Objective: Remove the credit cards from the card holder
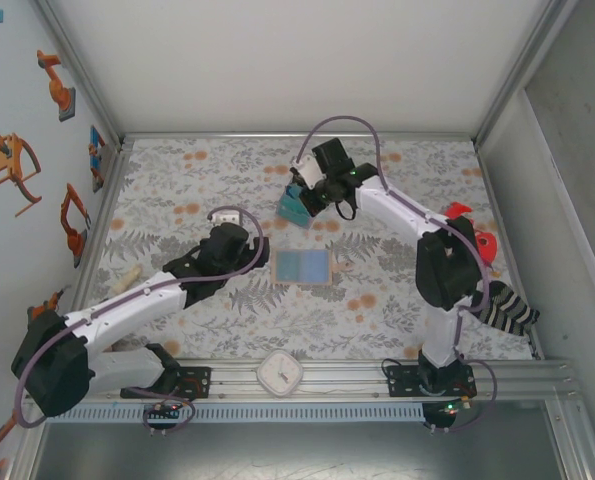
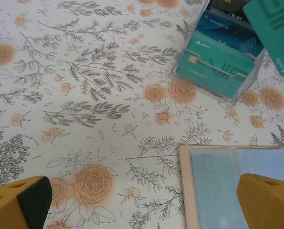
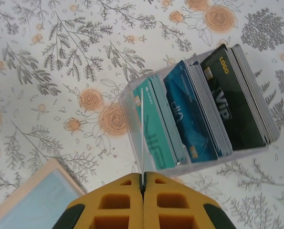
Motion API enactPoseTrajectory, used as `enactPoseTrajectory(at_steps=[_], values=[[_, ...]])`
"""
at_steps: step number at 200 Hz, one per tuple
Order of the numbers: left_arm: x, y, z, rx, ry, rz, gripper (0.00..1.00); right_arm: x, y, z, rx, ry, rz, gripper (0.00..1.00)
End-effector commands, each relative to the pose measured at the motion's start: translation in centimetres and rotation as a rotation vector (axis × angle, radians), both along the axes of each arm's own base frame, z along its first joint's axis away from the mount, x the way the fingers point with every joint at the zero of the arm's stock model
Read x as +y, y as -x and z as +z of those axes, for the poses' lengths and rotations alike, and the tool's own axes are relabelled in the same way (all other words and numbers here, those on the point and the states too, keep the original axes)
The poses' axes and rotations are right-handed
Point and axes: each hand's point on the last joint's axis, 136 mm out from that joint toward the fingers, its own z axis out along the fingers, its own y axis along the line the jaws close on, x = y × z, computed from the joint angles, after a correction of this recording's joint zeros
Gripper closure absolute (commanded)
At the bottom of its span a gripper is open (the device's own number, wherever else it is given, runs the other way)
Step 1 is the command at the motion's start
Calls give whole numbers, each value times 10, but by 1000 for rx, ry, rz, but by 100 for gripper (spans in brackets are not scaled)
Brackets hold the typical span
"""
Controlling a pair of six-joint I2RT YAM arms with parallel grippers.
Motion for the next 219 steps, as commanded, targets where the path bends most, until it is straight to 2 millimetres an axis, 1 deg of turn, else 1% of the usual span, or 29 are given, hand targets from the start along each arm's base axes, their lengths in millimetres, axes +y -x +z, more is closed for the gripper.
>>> enactPoseTrajectory(at_steps=[1,43,83,99,128,150,189,206,219], values=[[13,-1,4,-29,8,54,0,4,-8,-2,-27,51,79,100],[20,0,6,-43,11,71,1,8,-26,-20,-27,103,112,100],[24,0,6,-41,14,82,1,8,-33,-38,32,112,134,100],[25,0,6,-40,17,86,1,7,-32,-45,55,125,147,100],[27,0,8,-44,21,92,1,5,-24,-57,99,152,178,100],[28,0,10,-51,27,95,1,0,-21,-65,123,182,183,100],[28,0,12,-55,34,97,1,-12,-21,-74,125,253,171,100],[28,-1,13,-57,37,99,1,-17,-22,-75,119,280,163,100],[28,-1,13,-57,37,98,1,-19,-20,-74,120,287,164,94]])
